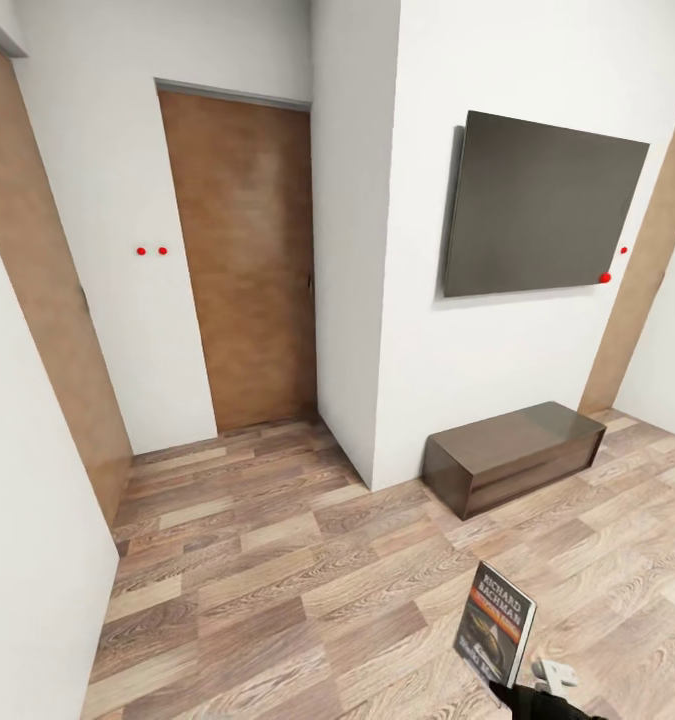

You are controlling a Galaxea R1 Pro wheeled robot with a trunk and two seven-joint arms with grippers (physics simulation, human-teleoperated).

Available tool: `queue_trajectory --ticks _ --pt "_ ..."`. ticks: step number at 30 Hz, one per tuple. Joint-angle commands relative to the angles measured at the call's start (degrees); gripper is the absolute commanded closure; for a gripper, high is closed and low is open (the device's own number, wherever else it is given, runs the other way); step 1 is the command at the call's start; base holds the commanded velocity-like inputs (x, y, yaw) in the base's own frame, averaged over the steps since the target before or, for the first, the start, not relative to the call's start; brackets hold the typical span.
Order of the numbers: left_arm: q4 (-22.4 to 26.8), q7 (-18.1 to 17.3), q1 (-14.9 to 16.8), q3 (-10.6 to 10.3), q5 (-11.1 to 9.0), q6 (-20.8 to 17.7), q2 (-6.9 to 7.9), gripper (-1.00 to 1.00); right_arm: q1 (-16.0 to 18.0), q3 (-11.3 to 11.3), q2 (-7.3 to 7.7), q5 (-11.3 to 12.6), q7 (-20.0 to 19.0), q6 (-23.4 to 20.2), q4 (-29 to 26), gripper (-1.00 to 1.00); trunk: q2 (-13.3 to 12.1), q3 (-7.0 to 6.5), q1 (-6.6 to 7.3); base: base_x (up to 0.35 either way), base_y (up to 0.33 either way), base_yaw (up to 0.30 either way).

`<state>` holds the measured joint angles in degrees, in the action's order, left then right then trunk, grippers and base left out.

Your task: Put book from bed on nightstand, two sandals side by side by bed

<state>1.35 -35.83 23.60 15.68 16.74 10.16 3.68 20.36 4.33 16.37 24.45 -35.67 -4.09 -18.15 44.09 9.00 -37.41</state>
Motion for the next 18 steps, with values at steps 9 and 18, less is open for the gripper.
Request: queue_trajectory --ticks 9,18 --pt "-0.3 0.1 0.0 0.5 4.2 0.6 0.03 -1.0 0.0 0.6 0.71 0.5 -11.2 -0.3 0.9 1.0 0.1 0.09 -0.01 0.0 0.0 -0.234" --pt "-0.3 0.1 0.0 0.5 4.2 0.6 0.02 -1.0 0.0 0.6 0.77 0.5 -11.4 -0.1 0.9 1.0 0.1 0.09 -0.01 0.0 0.0 -0.282"
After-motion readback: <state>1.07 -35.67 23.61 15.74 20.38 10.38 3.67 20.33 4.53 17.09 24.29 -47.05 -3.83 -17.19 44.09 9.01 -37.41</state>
